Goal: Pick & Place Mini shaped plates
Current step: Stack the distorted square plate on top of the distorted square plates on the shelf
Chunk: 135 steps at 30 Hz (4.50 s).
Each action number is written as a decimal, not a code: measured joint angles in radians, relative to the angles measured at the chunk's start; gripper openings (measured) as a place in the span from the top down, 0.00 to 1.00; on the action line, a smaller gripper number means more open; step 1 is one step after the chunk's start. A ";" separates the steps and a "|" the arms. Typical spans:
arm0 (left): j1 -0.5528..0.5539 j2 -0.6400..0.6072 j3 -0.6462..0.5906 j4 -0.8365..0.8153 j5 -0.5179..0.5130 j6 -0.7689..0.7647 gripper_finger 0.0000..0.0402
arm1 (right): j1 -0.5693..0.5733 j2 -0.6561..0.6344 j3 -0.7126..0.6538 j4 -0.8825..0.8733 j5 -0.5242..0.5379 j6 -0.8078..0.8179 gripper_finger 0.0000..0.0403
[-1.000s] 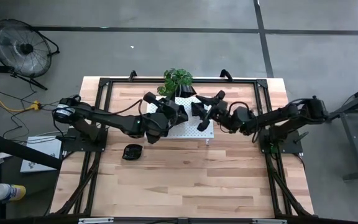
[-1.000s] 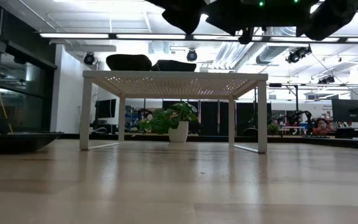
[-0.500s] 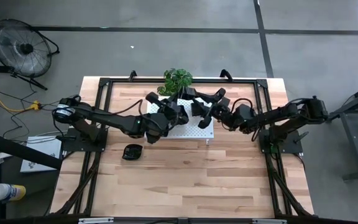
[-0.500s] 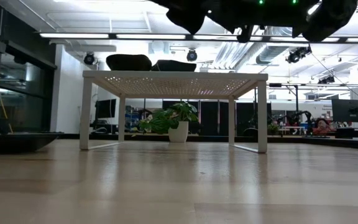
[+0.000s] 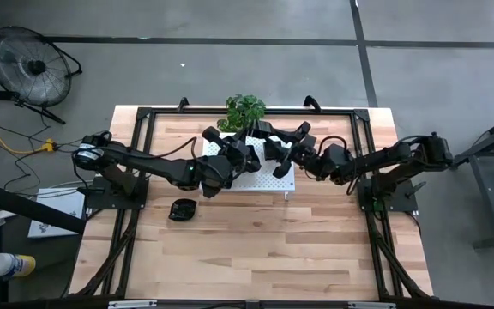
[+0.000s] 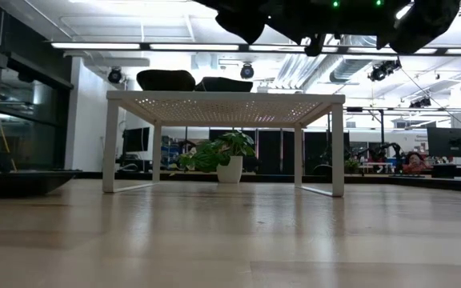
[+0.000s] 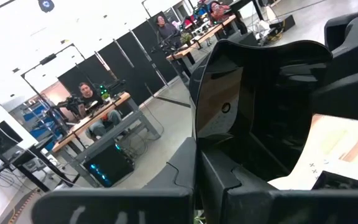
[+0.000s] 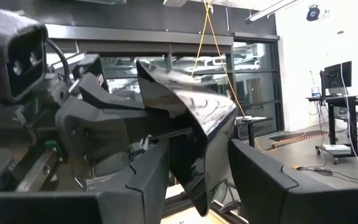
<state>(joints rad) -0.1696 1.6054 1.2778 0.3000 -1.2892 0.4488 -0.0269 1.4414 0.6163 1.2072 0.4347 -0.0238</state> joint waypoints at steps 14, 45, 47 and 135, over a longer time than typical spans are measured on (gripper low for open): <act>0.000 0.000 0.000 0.005 0.000 0.000 1.00 | 0.000 0.000 0.000 -0.013 0.031 0.006 0.62; 0.032 0.022 0.000 0.050 0.114 0.022 0.97 | -0.008 -0.002 -0.002 0.002 0.098 0.020 1.00; 0.032 0.023 0.000 0.053 0.115 0.032 0.95 | -0.007 -0.002 -0.002 0.002 0.090 0.019 1.00; -0.361 -0.245 0.000 -1.648 -0.017 -0.826 0.39 | -0.373 0.455 1.315 -2.224 -0.864 0.496 1.00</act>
<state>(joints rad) -0.5307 1.3602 1.2778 -1.3479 -1.3058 -0.3769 -0.4000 1.8964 1.9312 -1.0164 -0.4297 0.4720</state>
